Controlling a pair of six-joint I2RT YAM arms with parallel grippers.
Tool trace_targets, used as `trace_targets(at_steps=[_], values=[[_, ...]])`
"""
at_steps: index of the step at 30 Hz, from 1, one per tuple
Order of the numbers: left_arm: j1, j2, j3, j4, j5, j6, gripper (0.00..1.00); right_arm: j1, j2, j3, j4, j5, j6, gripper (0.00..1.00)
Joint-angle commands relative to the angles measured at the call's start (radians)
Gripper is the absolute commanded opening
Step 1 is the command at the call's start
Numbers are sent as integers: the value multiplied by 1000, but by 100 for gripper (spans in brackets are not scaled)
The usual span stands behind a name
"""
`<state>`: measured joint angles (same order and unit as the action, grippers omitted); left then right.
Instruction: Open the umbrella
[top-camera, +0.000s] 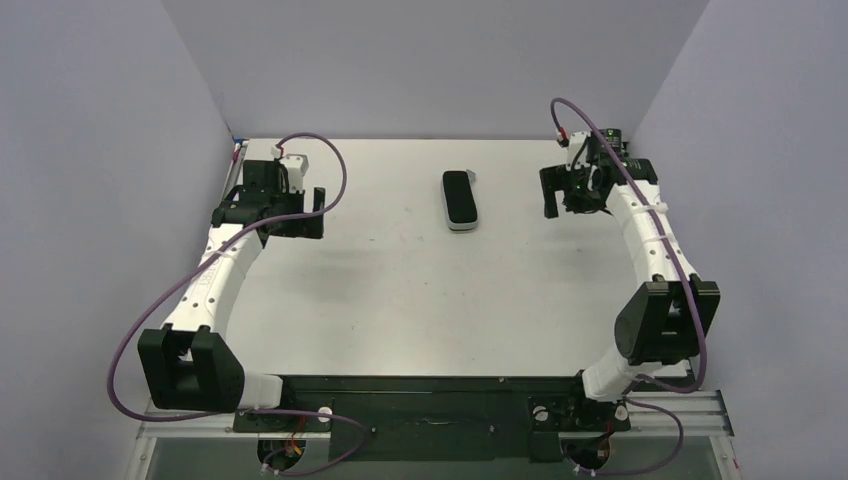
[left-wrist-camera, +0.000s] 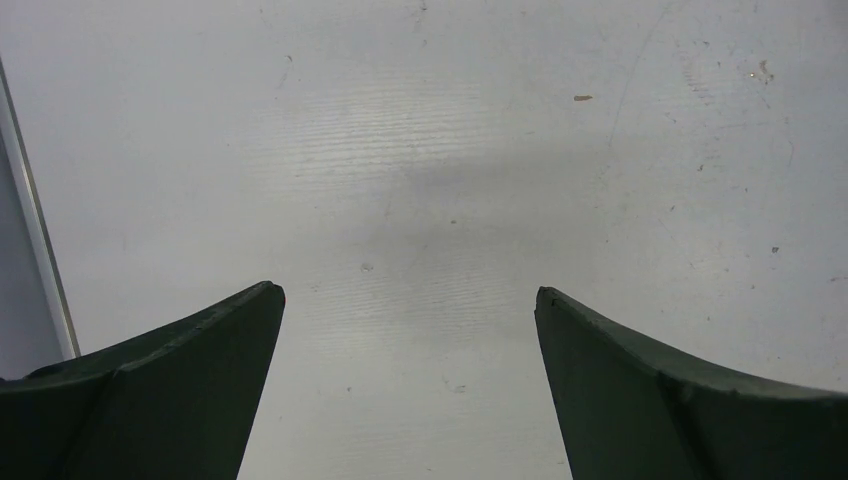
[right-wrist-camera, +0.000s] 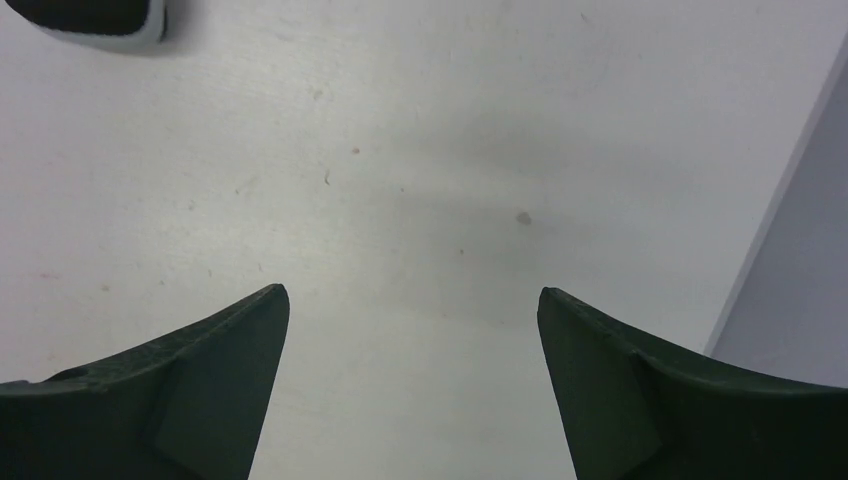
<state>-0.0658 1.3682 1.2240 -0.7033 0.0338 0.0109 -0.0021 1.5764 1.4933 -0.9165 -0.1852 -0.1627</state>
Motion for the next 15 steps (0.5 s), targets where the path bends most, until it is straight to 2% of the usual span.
trace_targets(at_steps=[1, 11, 15], values=[[-10, 4, 8, 40, 4, 10, 97, 74, 105, 141, 45, -47, 114, 89], [3, 1, 32, -55, 58, 30, 97, 269, 508, 495, 110, -55, 288, 88], [11, -14, 21, -87, 92, 42, 97, 306, 631, 619, 153, -48, 321, 88]])
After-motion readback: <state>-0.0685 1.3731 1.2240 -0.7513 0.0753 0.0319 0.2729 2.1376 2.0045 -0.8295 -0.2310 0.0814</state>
